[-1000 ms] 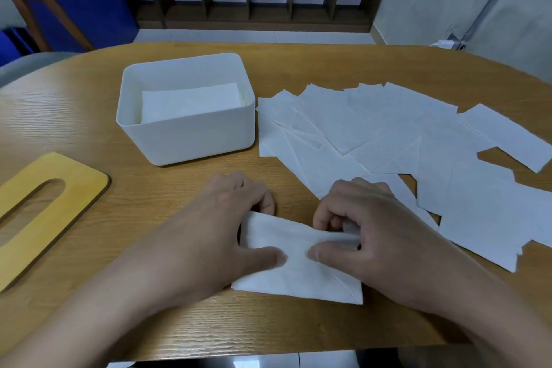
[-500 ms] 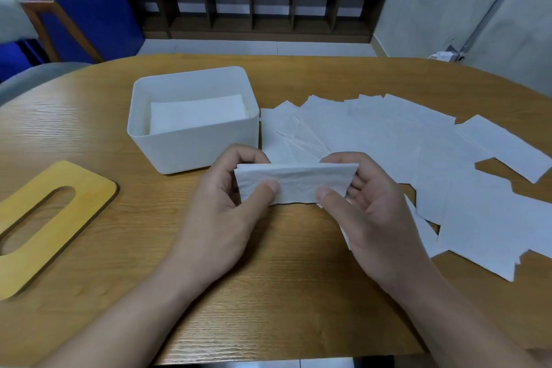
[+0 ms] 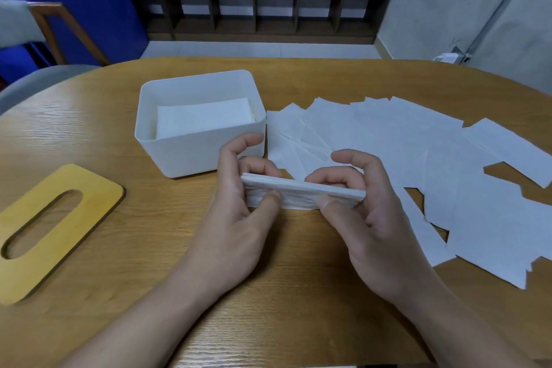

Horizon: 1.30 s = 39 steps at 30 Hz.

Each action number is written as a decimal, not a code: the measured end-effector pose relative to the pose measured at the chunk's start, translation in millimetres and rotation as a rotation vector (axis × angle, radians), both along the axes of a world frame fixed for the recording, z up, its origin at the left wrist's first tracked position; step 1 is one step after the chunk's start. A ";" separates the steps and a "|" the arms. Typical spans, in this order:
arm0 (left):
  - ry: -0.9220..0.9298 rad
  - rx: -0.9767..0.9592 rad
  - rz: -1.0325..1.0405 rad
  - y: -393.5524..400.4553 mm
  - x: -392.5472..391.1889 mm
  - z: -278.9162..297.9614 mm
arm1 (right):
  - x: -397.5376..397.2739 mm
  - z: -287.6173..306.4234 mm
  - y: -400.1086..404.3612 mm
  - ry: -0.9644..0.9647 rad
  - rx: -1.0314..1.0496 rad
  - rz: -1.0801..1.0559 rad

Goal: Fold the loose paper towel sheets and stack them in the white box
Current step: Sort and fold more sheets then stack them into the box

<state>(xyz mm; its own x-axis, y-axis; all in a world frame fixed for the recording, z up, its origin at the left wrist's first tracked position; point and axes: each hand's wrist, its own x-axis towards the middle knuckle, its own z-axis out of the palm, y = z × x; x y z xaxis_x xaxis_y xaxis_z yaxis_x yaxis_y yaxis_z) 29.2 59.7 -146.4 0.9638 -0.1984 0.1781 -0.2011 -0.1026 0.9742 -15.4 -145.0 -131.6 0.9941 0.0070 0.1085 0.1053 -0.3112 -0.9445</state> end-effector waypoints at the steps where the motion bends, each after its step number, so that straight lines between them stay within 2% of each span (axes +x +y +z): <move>1: 0.007 0.000 0.003 0.1 0.6 -0.8 | -0.1 0.0 0.3 0.005 -0.005 0.001; 12: 0.042 -0.073 0.052 2.8 1.4 0.4 | -1.4 1.2 2.3 -0.004 0.008 -0.100; 17: 0.109 0.028 0.060 5.1 -2.6 8.2 | 0.0 4.1 0.8 0.001 0.043 -0.150; 19: 0.076 0.086 0.079 7.6 -3.5 10.7 | -0.4 5.5 0.0 0.024 0.085 -0.155; 22: 0.028 0.078 0.103 11.7 -5.6 19.8 | -2.5 11.7 -0.2 0.022 0.161 -0.198; 27: -0.070 0.095 0.145 21.1 -7.8 40.1 | -2.3 28.3 2.4 -0.037 0.138 -0.326; 32: -0.199 0.244 0.196 41.3 -8.9 66.0 | 9.7 49.5 19.8 -0.112 0.071 -0.295; 39: -0.374 0.338 0.469 86.7 23.8 76.4 | 68.7 85.6 64.0 -0.242 -0.024 -0.156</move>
